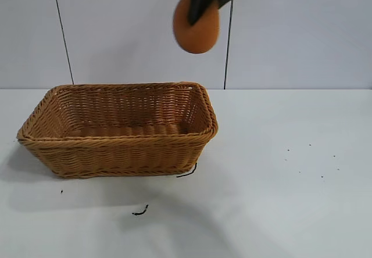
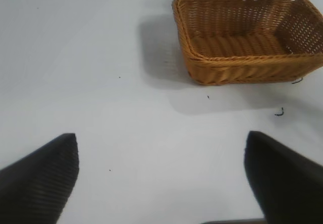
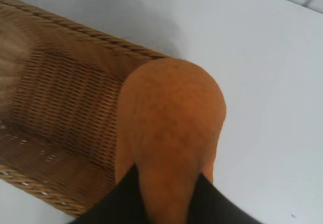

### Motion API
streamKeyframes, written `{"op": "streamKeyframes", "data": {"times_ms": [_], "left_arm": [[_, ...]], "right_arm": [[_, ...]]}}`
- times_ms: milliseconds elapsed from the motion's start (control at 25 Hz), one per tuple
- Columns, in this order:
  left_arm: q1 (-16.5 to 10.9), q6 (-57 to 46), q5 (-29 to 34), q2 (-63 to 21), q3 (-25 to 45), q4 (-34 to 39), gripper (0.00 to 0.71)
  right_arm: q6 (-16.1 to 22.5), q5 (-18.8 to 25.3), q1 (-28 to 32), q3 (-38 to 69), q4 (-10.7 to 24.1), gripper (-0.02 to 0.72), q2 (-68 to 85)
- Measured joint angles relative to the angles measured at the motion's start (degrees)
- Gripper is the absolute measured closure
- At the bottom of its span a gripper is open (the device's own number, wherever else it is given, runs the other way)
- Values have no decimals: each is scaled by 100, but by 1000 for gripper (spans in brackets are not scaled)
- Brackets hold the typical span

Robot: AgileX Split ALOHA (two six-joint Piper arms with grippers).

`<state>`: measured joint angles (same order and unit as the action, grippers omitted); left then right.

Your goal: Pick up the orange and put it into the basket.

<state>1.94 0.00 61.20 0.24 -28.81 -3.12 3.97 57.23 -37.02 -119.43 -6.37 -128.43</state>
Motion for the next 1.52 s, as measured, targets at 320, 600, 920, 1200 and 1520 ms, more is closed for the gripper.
{"op": "streamKeyframes", "data": {"times_ms": [320,600,920,1200,1520], "left_arm": [[0,0,0,0,0,0,71],[0,0,0,0,0,0,71],[0,0,0,0,0,0,71],[0,0,0,0,0,0,71],[0,0,10,0,0,-5,71]], "right_arm": [[258,-376,-37,0,195,616,-840],[272,-314,-37,-12,214,129,-783],[255,538,116,-1007,368,76,-678],[255,970,914,-1764,637,76,-648],[169,1137,2265,-1771,849,76,-641]]}}
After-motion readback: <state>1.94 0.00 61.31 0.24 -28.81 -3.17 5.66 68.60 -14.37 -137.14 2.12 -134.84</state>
